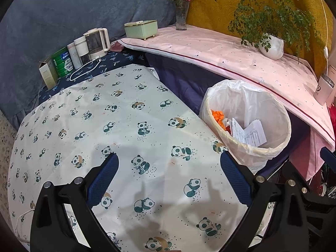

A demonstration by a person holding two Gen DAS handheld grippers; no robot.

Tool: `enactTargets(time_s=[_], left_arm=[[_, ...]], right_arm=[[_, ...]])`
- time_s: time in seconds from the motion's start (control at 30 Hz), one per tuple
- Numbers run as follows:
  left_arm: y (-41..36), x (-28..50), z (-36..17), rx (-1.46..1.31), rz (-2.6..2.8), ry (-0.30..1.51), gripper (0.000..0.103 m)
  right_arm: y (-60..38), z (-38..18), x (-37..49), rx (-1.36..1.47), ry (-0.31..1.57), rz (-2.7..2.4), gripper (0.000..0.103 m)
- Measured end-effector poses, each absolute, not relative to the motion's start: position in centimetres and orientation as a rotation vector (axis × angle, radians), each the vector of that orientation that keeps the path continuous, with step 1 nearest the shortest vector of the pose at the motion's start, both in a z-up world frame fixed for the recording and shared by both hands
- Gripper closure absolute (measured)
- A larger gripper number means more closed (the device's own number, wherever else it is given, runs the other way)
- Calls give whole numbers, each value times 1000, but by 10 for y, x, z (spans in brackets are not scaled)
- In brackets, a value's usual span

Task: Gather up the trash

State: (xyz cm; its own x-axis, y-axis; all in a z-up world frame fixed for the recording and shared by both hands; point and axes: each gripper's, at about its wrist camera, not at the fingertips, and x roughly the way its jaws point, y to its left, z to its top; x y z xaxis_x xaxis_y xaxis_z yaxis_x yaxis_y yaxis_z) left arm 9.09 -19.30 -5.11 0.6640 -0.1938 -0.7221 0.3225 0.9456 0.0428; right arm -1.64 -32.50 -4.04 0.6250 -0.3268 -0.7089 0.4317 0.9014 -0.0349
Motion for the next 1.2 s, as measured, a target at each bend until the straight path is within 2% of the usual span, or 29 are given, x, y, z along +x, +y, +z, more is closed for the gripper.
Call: enactTargets(time_s=[0.37, 1.2], left_arm=[[-192, 88, -55, 175, -261, 813, 10], [-185, 70, -32, 187, -265, 727, 10]], right_arm=[[-321, -42, -18, 144, 789, -431, 6], [-317, -25, -32, 159, 747, -433, 6]])
